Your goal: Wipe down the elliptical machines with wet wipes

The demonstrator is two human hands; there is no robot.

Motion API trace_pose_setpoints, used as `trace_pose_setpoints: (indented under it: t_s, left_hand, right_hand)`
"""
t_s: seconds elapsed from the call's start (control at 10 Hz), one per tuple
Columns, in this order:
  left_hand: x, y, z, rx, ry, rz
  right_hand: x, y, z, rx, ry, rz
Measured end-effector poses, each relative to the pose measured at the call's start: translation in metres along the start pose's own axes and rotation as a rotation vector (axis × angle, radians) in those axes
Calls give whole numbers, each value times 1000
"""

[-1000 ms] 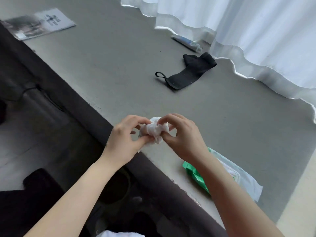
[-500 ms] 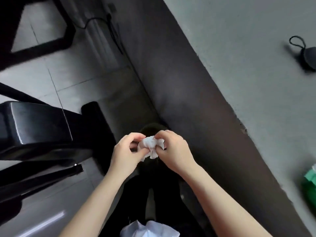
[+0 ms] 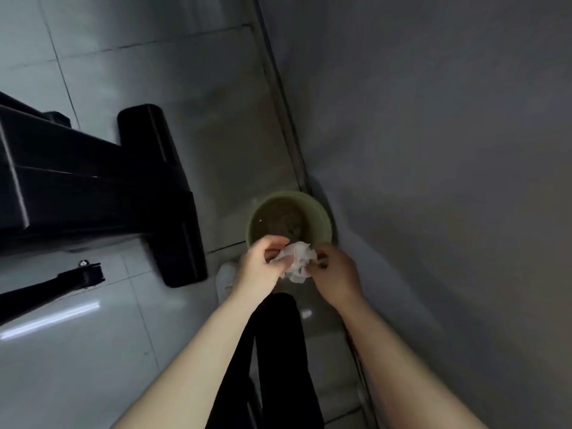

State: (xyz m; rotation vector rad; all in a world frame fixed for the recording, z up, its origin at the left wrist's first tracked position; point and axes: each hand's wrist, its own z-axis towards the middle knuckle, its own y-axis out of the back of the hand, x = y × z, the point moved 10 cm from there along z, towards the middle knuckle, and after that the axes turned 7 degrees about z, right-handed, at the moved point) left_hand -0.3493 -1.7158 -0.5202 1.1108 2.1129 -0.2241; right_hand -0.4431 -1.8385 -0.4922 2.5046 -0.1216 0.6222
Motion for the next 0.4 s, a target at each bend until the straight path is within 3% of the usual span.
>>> trace_pose_setpoints:
  t_s: [0.2,0.4]
  left_hand:
    - [41,-7,36,-58,42,-11]
    - [57,12,37,-134,143,16]
  right_hand:
    - [-35,-9,57,-13,-60,-10]
    - [-56,-35,66,89,-147,9]
